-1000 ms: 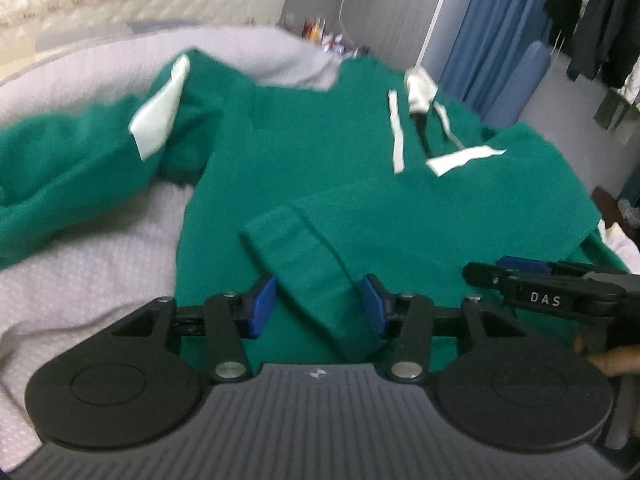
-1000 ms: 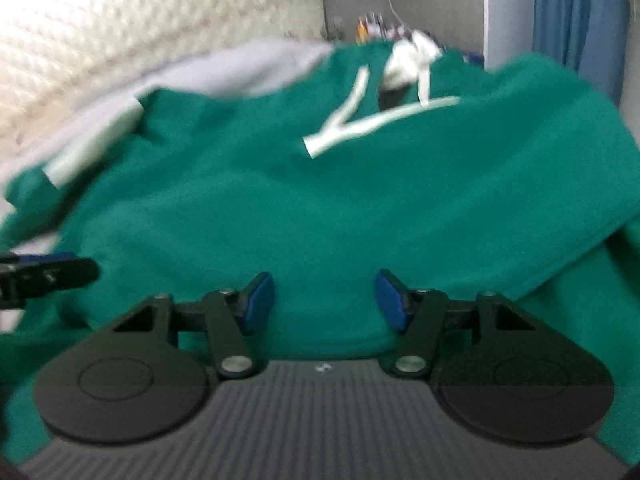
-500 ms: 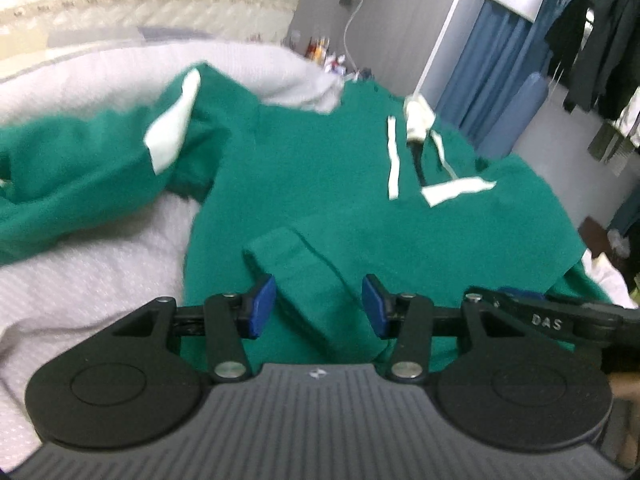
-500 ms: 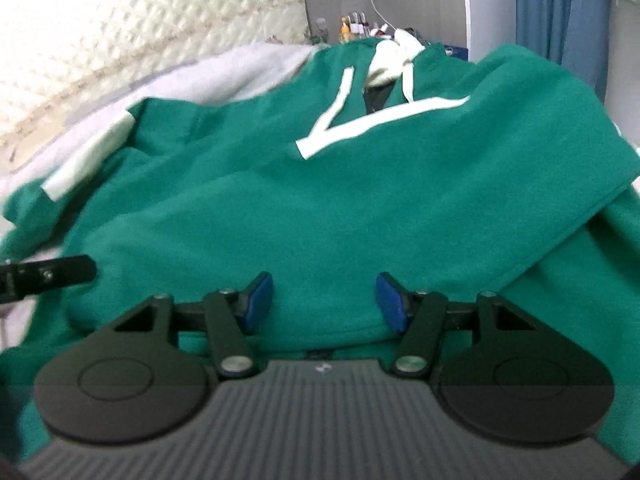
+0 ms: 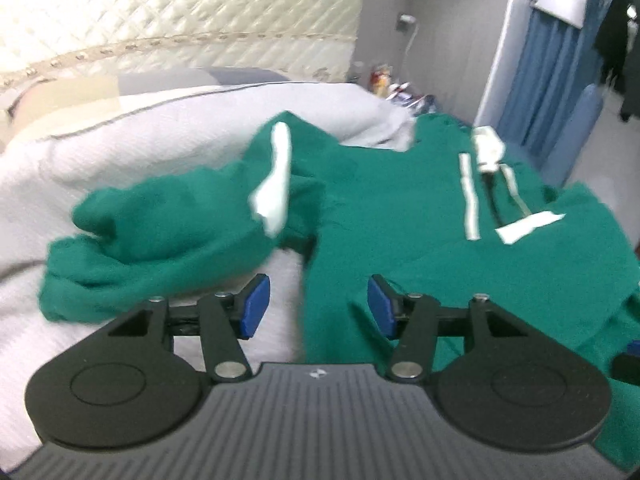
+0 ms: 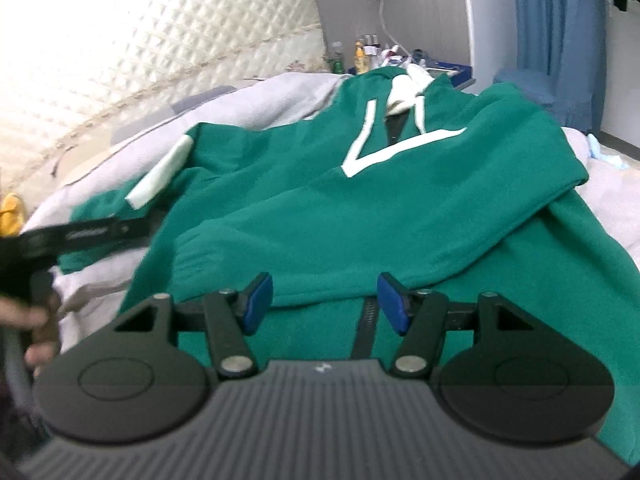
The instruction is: Fold large clothes
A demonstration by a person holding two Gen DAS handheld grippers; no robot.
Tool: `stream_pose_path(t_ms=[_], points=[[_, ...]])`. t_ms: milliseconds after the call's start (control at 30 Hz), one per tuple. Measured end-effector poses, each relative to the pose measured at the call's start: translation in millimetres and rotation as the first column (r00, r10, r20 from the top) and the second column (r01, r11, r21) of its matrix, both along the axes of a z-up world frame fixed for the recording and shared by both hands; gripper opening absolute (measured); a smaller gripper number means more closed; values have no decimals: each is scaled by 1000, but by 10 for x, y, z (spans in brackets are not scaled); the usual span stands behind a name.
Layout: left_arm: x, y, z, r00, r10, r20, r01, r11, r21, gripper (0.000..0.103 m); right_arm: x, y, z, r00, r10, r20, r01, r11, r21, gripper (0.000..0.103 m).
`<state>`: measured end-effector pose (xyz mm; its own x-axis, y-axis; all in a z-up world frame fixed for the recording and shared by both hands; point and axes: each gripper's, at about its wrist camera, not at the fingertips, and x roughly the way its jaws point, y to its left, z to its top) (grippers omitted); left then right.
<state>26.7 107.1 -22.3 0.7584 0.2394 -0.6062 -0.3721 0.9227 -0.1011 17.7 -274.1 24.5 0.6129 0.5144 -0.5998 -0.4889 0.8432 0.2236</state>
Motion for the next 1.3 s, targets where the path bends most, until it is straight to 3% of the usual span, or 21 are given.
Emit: stream_pose_path(t_ms=[133,200,300,400,533,633,700,733,767,800,867,933,1033,1133,1300], points=[[86,271,93,996,10,-89,1,992,123,61,44,-41,-28,1000,-14,13,15,1000,-21,60],[78,436,146,990,18,-140,11,979,203,67,115,-91,-57,999,-32,-4,32,999,-14,60],[20,664,171,971,-31,-238,97,958,272,75,223,-161,-87,997,-63,-43,63,998,11,60],[-4,791,70,930,-78,-360,203,924,323,78,287,-192,-122,994,-77,-73,80,996,33,62],[72,854,-220,868,-46,-495,309,830,465,78,348,-218,-193,988,-111,-109,115,993,31,76],[223,954,-450,825,-22,-565,340,817,465,80,383,-248,-224,984,-119,-131,126,991,45,78],[316,948,-552,800,-24,-599,380,793,476,78,399,-251,-243,983,-121,-138,129,990,49,78],[356,946,-568,792,-26,-610,390,790,473,68,407,-252,-255,983,-123,-137,130,990,48,78],[404,947,-562,782,-36,-622,397,798,454,54,419,-244,-270,983,-125,-137,132,990,42,78],[455,948,-529,771,-41,-636,400,808,433,47,431,-240,-281,982,-126,-138,133,990,38,78],[522,939,-404,757,-43,-653,406,813,418,17,468,-262,-297,981,-132,-144,139,989,42,78],[592,990,-178,746,-56,-663,387,847,365,13,504,-295,-301,978,-140,-158,151,987,61,78],[669,1065,349,792,-68,-607,315,897,311,10,529,-360,-284,974,-155,-168,171,981,87,78],[736,1115,968,839,-78,-539,222,953,208,10,516,-432,-255,971,-166,-170,187,976,111,78],[840,985,2019,912,-92,-400,113,993,29,10,486,-526,-177,969,-185,-164,209,967,144,78]])
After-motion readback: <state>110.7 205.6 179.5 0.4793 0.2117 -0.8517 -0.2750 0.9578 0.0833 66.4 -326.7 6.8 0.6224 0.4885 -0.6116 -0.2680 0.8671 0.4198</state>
